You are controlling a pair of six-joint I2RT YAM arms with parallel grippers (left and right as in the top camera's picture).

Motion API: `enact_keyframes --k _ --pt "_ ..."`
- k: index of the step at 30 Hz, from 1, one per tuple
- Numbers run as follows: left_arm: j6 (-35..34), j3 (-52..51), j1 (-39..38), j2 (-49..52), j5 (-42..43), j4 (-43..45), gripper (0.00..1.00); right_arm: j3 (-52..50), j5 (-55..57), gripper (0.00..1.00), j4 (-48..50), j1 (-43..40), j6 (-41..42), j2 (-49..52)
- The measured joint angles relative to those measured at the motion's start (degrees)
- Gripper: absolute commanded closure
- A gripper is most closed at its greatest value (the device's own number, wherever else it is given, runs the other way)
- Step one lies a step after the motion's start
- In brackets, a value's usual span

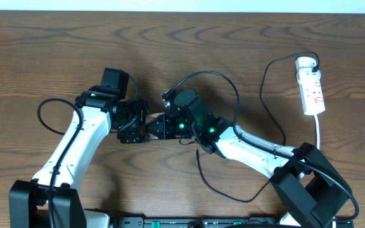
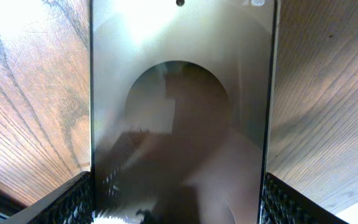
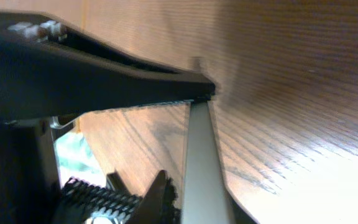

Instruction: Plug charger to phone and switch on socket

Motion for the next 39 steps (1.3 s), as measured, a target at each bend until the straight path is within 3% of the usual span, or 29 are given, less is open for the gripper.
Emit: enact_keyframes --k 6,11,12,13,14,16,18,20,23,39 --pt "0.0 0.0 0.0 -0.2 -0.7 0.0 0.93 0.0 0.5 0.99 0.0 0.0 0.8 0.2" --pt "0.0 0.0 0.0 -0.3 -0.9 0.0 0.91 0.0 0.5 0.99 0.0 0.0 0.5 0.3" --pt "0.1 0.0 0.0 -0.3 -0.9 0.0 0.83 0.0 0.5 0.99 0.0 0.0 0.4 0.3" --pt "0.1 0.0 0.0 -0.3 -0.9 0.0 0.67 0.0 0.5 0.99 0.0 0.0 0.4 0.3" --pt "0.1 0.0 0.0 -0.3 -0.9 0.0 0.57 0.0 0.5 0.99 0.0 0.0 0.3 0.3" --pt "0.1 0.0 0.0 -0.3 -0.9 0.0 0.42 0.0 0.5 0.99 0.0 0.0 0.3 0.3" --pt "0.3 0.0 0.0 -0.3 -0.9 0.0 0.34 0.0 0.5 0.99 0.0 0.0 0.2 0.3" --pt "0.5 0.0 0.0 -0.3 -0.9 0.0 0.20 0.0 0.5 0.99 0.0 0.0 0.2 0.3" --pt "1.0 0.0 0.0 -0.3 -0.8 0.0 0.11 0.0 0.2 0.99 0.2 -0.1 0.2 0.3" --pt "1.8 0.0 0.0 -0.3 0.5 2.3 0.07 0.0 -0.8 0.99 0.4 -1.8 1.4 0.3"
